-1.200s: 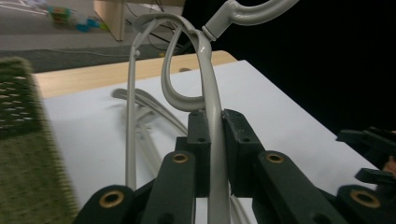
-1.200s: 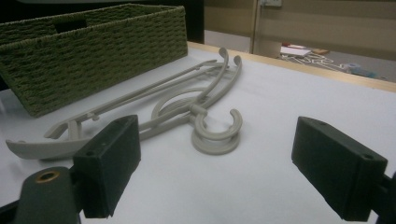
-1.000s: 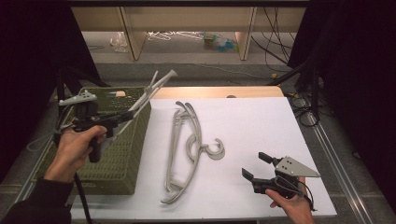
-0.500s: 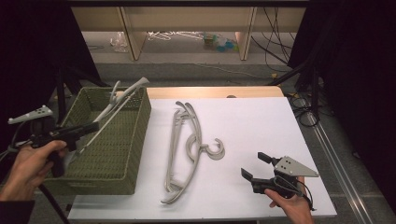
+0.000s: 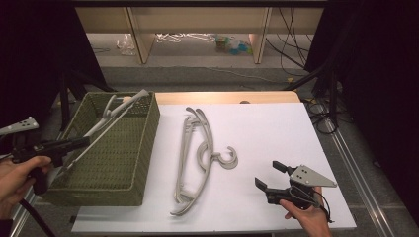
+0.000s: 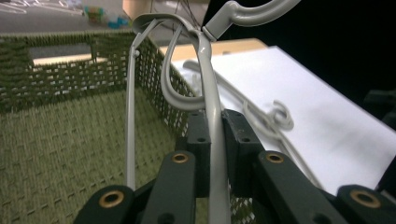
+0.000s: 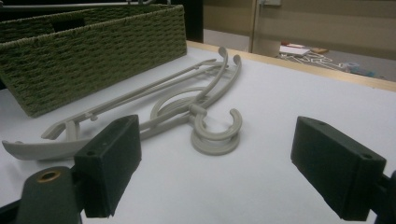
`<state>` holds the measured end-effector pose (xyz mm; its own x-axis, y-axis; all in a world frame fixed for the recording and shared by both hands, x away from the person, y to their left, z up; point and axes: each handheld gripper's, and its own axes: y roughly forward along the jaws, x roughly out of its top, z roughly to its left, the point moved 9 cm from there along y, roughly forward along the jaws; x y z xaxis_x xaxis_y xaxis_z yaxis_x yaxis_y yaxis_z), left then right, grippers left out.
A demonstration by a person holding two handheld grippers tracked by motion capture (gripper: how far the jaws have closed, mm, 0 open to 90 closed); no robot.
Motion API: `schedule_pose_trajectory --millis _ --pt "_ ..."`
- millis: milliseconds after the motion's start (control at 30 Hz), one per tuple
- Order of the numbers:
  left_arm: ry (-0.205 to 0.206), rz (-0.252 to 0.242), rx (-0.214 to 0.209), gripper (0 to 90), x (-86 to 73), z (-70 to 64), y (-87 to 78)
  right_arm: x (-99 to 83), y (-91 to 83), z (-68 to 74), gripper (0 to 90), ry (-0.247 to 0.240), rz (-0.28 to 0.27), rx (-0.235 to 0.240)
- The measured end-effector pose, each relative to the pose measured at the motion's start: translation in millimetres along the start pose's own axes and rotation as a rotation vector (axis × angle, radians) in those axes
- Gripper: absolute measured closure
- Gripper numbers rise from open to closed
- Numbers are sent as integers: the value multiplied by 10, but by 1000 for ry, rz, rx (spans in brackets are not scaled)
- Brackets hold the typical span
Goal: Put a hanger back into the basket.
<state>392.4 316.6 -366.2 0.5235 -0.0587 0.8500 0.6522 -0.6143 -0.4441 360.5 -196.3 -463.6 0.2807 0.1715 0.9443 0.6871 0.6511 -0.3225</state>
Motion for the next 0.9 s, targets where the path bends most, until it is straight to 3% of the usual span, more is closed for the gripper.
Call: schedule_pose_trajectory --millis 167,300,367,567,633,700,733,800,867,900 --pt "-9 29 -10 812 -50 69 71 -4 9 0 170 -1 0 -1" --pt "15 83 -13 812 -46 144 208 -1 18 0 170 -2 -4 -1" --pt "16 87 -12 812 -47 176 233 -2 17 1 170 -2 -4 0" --pt "-5 141 42 804 -166 394 351 -10 16 5 170 2 2 4" --pt "-5 171 90 801 -241 486 404 -5 18 6 170 1 0 4" --pt "-25 165 75 794 -259 512 431 -6 21 12 169 2 -1 9" --pt "-24 159 88 791 -257 534 435 -8 20 6 169 0 1 3" --pt "-3 178 112 786 -269 567 424 -7 19 5 169 2 1 4" --pt "36 240 159 774 -330 638 392 -8 21 9 169 3 3 7" --pt "39 243 199 768 -363 703 391 -2 26 11 169 0 -7 6"
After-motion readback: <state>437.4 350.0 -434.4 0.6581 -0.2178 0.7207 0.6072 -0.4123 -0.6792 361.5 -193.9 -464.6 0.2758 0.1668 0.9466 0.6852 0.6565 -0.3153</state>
